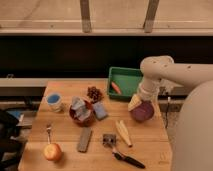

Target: Place eraser in tray

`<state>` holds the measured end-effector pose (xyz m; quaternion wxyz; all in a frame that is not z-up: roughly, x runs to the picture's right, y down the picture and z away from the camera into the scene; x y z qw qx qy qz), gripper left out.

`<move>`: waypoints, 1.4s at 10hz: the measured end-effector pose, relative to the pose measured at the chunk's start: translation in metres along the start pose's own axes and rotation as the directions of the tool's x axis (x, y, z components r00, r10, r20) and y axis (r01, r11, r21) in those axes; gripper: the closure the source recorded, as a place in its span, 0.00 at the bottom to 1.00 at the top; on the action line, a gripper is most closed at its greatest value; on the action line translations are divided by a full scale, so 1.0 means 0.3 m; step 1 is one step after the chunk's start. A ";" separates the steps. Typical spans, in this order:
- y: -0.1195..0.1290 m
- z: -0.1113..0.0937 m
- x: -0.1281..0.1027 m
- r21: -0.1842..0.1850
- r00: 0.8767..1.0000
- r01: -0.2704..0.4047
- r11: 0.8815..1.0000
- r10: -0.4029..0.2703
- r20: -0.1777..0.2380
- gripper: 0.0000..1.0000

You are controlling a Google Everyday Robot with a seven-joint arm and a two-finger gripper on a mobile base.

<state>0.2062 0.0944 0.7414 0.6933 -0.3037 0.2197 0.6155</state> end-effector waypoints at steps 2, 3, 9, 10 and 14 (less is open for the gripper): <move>0.000 0.000 0.000 0.000 1.000 0.000 1.000 0.000 0.000 0.20; 0.000 0.000 0.000 0.000 1.000 0.000 1.000 0.000 0.000 0.20; 0.000 0.000 0.000 0.000 1.000 0.000 1.000 0.000 0.000 0.20; 0.001 0.000 0.000 0.000 1.000 0.000 1.000 0.000 0.000 0.20; 0.098 0.032 0.013 0.013 0.997 0.074 0.997 -0.074 -0.030 0.20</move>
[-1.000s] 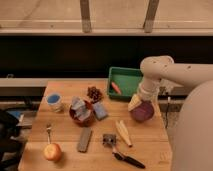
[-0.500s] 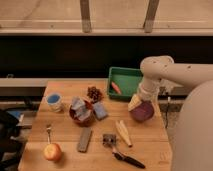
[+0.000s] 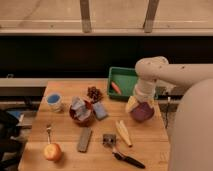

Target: Place eraser in tray

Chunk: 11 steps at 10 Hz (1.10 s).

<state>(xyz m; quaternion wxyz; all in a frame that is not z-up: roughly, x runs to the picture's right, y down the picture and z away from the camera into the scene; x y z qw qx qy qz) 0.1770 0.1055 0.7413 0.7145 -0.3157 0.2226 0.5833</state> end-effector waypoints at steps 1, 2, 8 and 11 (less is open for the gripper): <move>0.093 0.019 0.004 -0.010 0.999 0.048 0.999 -0.048 -0.009 0.20; 0.165 0.031 0.006 -0.020 0.996 0.087 0.996 -0.087 -0.011 0.20; 0.638 0.048 -0.061 -0.073 0.939 0.344 0.936 -0.344 0.007 0.20; 0.637 0.049 -0.060 -0.067 0.937 0.348 0.935 -0.349 0.004 0.20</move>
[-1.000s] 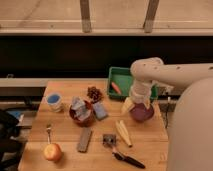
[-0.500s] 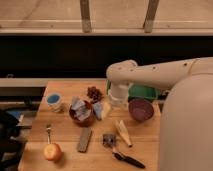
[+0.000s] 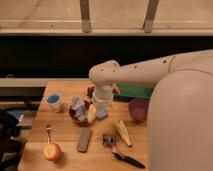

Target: Place eraser in tray

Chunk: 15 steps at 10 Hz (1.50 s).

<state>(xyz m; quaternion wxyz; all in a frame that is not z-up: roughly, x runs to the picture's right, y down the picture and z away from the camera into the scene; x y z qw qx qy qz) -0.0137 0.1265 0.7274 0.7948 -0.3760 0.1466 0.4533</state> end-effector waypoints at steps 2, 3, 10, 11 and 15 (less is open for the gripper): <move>-0.002 0.003 0.003 -0.005 1.000 -0.003 1.000 0.003 -0.007 0.20; -0.004 0.014 0.008 -0.018 1.000 0.004 1.000 -0.004 -0.026 0.20; 0.097 0.223 0.036 -0.110 0.984 0.087 0.990 -0.102 -0.144 0.20; 0.124 0.229 0.035 -0.110 0.986 0.076 0.991 -0.092 -0.142 0.20; 0.252 0.279 -0.014 -0.111 0.991 0.024 0.993 -0.039 -0.131 0.20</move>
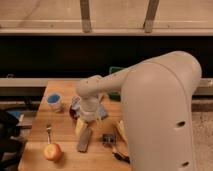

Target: Place eraser in tray

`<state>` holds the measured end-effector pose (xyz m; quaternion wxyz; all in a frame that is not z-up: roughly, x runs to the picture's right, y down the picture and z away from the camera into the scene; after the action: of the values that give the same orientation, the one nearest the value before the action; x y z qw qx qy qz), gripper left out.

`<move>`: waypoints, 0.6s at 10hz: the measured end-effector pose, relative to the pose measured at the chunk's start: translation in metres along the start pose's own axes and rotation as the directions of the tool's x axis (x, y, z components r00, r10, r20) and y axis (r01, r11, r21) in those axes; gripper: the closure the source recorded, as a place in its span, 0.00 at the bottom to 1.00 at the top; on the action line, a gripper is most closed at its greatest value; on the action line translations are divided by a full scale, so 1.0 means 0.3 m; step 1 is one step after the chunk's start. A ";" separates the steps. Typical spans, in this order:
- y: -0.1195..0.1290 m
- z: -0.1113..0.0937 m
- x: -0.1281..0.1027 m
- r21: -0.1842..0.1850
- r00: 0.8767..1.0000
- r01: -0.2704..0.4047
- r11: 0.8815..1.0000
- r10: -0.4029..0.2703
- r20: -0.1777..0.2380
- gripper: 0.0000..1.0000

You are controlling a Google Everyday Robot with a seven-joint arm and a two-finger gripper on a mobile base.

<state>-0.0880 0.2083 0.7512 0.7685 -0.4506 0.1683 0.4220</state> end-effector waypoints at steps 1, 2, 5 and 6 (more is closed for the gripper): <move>0.012 0.017 -0.011 -0.003 1.000 -0.004 1.000 0.004 -0.003 0.20; 0.029 0.046 -0.024 -0.005 1.000 -0.007 1.000 0.007 -0.013 0.20; 0.041 0.140 -0.050 -0.004 0.998 -0.031 1.000 0.031 -0.051 0.20; 0.018 0.153 -0.031 0.008 0.996 -0.058 0.998 0.059 -0.064 0.20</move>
<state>-0.1035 0.2434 0.7788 0.7513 -0.4566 0.2072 0.4290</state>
